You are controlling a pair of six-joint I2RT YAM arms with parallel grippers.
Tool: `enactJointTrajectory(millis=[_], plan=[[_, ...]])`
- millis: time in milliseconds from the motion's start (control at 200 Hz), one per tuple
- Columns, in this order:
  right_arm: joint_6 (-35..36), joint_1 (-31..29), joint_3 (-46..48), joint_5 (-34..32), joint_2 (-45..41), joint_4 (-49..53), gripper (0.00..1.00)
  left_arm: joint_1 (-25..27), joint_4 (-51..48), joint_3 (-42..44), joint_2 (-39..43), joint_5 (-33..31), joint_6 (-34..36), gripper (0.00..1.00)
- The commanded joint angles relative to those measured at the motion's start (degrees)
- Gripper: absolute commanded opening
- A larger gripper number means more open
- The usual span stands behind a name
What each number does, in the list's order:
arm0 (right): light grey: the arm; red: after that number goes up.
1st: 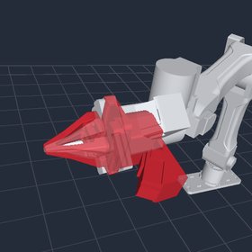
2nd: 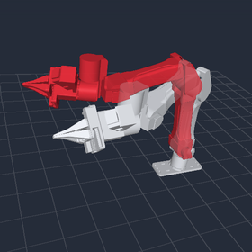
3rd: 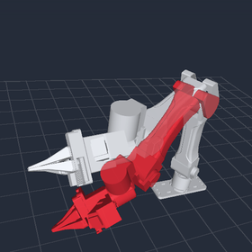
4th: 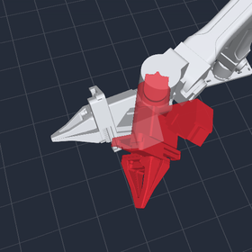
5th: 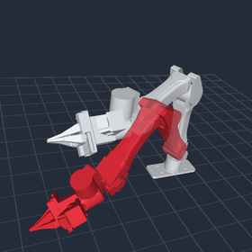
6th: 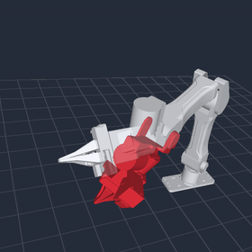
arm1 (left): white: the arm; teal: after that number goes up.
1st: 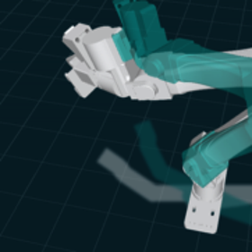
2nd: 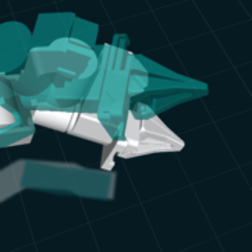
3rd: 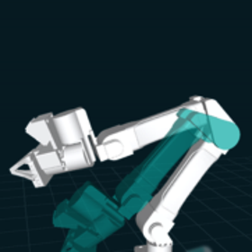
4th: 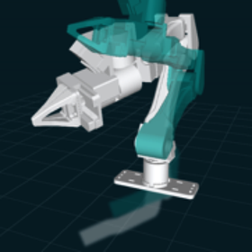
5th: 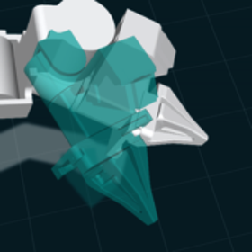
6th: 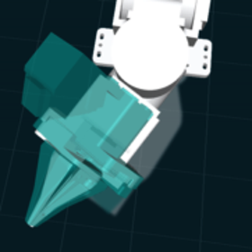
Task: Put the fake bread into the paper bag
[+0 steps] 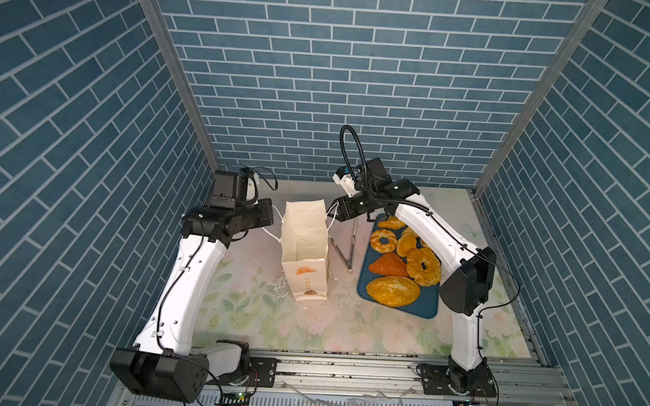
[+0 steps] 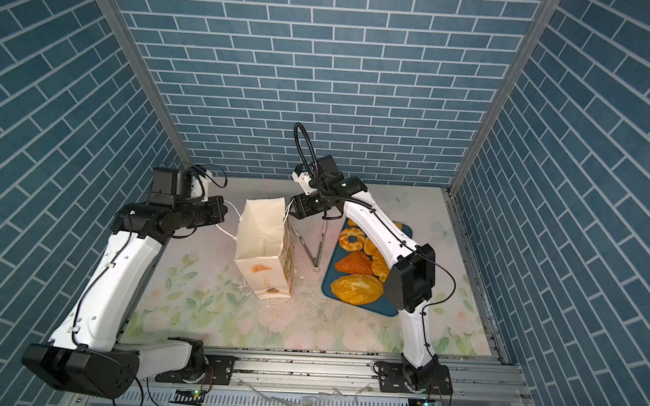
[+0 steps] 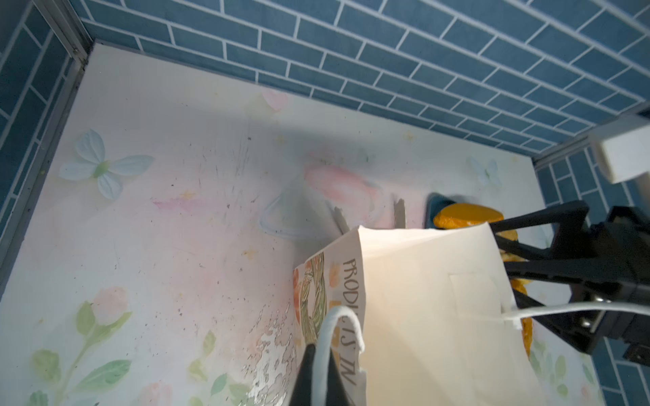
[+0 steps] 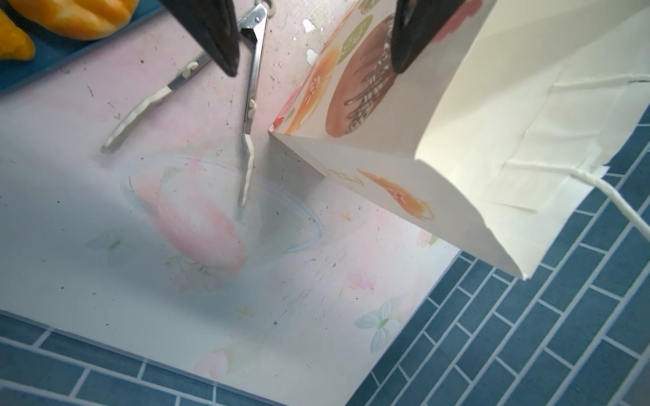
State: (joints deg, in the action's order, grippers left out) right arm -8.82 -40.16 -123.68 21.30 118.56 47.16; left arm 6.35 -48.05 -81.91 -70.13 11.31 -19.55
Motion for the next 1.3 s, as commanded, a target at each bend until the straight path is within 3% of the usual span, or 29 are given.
enactJointTrajectory(millis=[0, 265, 505, 680, 980, 1295], plan=[[-1.1, 0.2, -5.6, 1.8, 2.1, 5.5, 0.69, -0.5, 6.8, 2.8, 3.5, -3.6, -6.6, 0.0], [0.7, 0.9, -10.3, -4.0, 4.1, 10.3, 0.7, -0.6, 10.5, 7.9, 8.6, -9.3, -11.5, 0.0], [0.8, 1.8, -9.2, -8.4, 2.8, 11.4, 0.74, -0.5, 12.4, 10.2, 8.9, -7.4, -11.7, 0.0], [0.4, 1.8, -4.6, -12.8, 1.1, 11.9, 0.77, -0.6, 9.5, 7.8, 8.0, -6.9, -7.9, 0.39], [-1.8, 1.8, 11.4, -19.9, -4.8, 6.3, 0.78, -0.8, -1.2, 0.7, 6.8, -7.4, -0.2, 0.64], [-5.5, -0.7, 22.5, -23.3, -5.7, -1.2, 0.78, -0.6, -4.1, 0.7, 7.1, -4.2, 0.8, 0.72]])
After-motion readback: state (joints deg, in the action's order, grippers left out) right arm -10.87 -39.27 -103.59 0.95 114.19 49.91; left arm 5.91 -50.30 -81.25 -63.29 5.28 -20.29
